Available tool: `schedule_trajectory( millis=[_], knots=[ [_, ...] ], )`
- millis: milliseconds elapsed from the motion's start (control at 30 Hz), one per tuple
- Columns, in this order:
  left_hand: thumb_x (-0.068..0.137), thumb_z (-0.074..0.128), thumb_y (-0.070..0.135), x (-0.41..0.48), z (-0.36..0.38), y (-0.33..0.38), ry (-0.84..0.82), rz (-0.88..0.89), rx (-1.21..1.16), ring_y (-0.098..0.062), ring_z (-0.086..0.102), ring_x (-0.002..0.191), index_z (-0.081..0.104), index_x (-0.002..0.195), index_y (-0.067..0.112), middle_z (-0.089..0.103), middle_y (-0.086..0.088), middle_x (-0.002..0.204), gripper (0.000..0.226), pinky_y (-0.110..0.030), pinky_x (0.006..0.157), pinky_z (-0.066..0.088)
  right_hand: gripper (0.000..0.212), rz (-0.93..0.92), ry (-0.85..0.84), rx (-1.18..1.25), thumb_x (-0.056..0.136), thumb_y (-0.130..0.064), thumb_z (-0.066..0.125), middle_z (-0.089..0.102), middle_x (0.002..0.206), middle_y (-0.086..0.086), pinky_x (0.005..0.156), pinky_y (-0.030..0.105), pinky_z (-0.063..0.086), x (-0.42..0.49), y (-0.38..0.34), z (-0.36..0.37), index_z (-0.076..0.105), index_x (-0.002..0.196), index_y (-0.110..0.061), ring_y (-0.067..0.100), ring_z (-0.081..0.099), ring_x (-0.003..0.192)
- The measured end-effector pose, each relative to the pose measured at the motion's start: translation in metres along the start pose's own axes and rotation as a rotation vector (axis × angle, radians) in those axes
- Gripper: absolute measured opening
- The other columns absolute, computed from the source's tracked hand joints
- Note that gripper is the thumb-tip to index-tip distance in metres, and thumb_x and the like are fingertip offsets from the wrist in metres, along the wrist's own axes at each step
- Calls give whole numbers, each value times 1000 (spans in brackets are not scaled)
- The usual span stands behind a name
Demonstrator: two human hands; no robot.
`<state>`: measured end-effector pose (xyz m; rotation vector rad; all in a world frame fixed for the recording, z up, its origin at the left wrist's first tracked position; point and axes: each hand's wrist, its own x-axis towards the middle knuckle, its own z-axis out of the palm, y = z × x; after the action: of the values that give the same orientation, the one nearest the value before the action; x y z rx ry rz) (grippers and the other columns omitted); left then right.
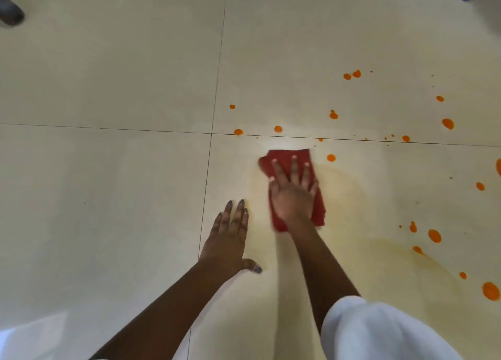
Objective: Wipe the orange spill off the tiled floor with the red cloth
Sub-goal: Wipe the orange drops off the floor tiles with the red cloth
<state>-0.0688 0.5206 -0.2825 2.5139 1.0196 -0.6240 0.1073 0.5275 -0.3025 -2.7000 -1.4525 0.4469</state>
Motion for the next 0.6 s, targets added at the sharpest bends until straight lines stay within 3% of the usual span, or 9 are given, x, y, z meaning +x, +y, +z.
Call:
schedule_trajectory(
  millis=[67,133,267,333,433,500,600],
  knots=[
    [74,55,71,-2,-3,1,6,0,-10,-29,-33,136,-19,146,5,-32,-10,152,122,-40,113,-13,51,166,12,74,98,-47,17,-7,158,1,113,52,-4,-3,10,-3,-1,145,-42,29,-10,143],
    [77,54,69,-4,-4,-3,32,-4,-48,-28,-28,140,-19,146,6,-30,-9,153,119,-39,115,-11,51,219,43,88,98,-45,19,-4,158,4,113,54,1,-40,1,9,1,146,-41,32,-5,144],
    [75,54,70,-24,1,-29,101,-81,-75,-24,-33,135,-20,145,4,-38,-9,143,121,-35,114,-13,52,-25,29,57,91,-46,28,32,150,9,103,61,25,-105,-41,28,32,142,-37,39,30,136],
    [71,56,74,-37,6,-40,92,-90,-59,-24,-32,135,-18,145,3,-35,-10,145,127,-34,111,-16,51,-164,31,6,94,-48,24,17,156,6,109,58,14,-80,-57,27,20,144,-42,37,15,141],
    [69,56,74,-36,7,-44,86,-83,-79,-22,-30,138,-17,146,2,-35,-8,145,128,-33,112,-14,51,-140,-51,23,98,-47,18,-9,158,2,111,54,-6,-35,-69,17,1,145,-44,32,-12,143],
    [70,54,75,-42,8,-43,83,-87,-88,-21,-30,138,-19,145,2,-36,-7,145,127,-33,114,-12,50,-208,-46,13,98,-46,19,-6,158,2,112,54,-4,-55,-72,24,3,145,-44,32,-9,143],
    [70,55,74,-51,16,-41,99,-104,-132,-21,-34,134,-22,144,3,-39,-7,142,128,-34,118,-9,50,-341,13,0,93,-45,29,20,155,3,108,55,16,-134,-42,39,21,143,-44,33,19,141]
  ],
)
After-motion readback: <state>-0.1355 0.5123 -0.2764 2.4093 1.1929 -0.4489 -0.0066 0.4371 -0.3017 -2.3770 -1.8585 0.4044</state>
